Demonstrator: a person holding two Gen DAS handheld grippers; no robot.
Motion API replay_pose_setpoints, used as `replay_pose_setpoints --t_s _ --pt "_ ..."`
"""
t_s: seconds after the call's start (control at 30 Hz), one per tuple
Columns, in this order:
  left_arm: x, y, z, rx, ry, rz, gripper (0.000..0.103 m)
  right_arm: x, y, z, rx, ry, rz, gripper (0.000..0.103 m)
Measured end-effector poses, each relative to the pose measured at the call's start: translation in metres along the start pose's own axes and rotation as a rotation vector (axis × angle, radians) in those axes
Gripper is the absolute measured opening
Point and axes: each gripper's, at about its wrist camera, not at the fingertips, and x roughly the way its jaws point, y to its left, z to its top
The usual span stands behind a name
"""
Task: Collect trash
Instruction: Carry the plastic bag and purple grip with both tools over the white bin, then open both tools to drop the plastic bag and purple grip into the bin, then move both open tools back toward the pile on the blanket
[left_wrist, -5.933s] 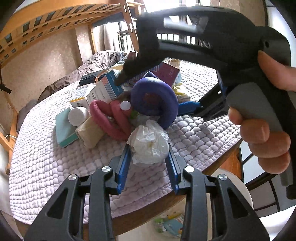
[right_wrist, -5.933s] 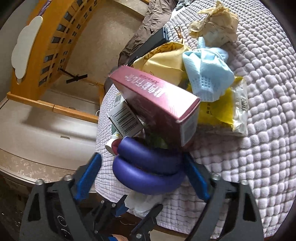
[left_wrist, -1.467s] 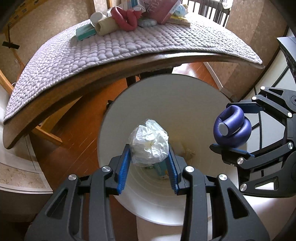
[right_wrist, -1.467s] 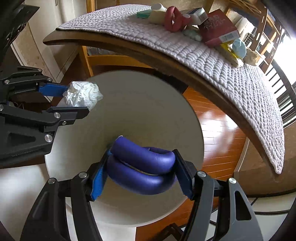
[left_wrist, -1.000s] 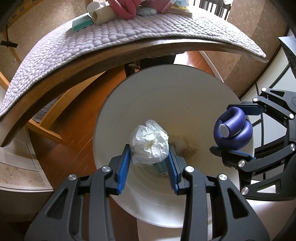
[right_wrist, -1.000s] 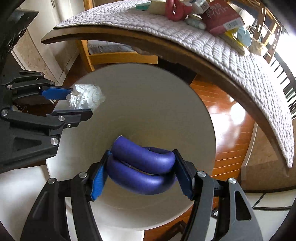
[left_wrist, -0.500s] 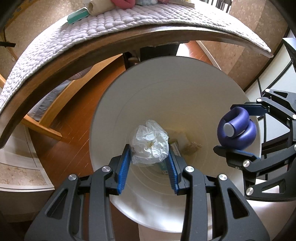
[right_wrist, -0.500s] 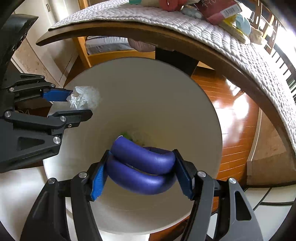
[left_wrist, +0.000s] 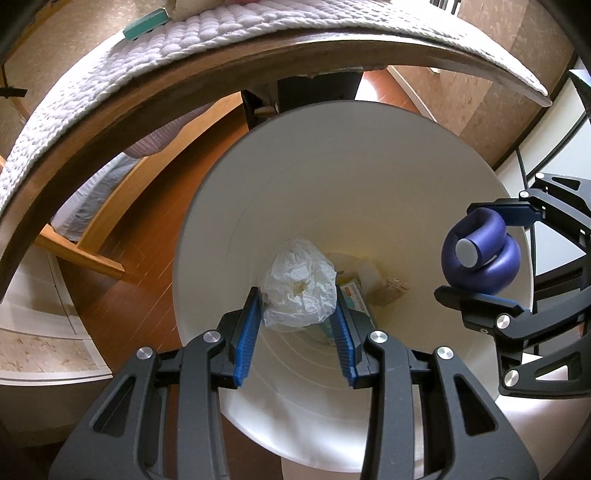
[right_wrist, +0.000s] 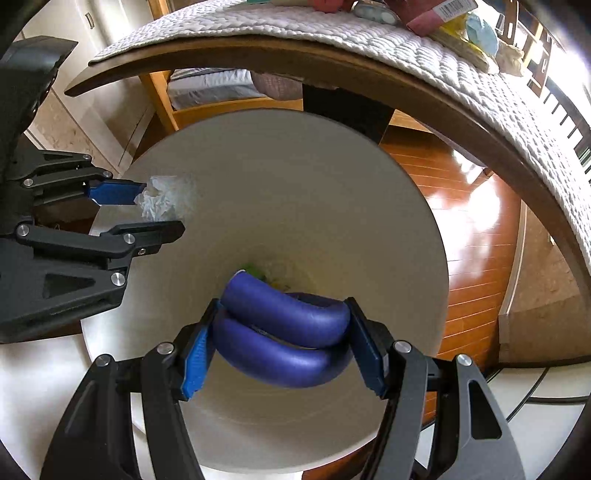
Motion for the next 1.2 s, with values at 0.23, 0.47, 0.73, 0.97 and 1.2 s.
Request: replay_pose_setpoints --t_s 0.23,0.47,0.73,0.97,1.2 --pt "0.006 -0.001 0.002 -0.003 0.021 0.003 0.039 0.001 -0.002 0.002 0.009 0.008 0.005 0.065" --pt "0.009 -0.001 0.006 -0.004 0.034 -0.015 0.067 -0.004 -0.012 0.004 0.047 -0.003 0.012 0.08" --pt "-0.014 0.0 0.007 0.0 -0.023 -0.002 0.075 -0.036 -0.018 0.01 0.013 -0.096 -0.065 0.085" --pt "-0.085 0.012 0.018 -0.027 -0.233 -0.014 0.096 -0.097 -0.023 0.028 -0.051 -0.311 -0.204 0.098" --pt "-0.126 0.038 0.045 -0.14 -0.385 0.022 0.099 -0.138 -0.054 0.059 0.086 -0.458 -0.109 0.098"
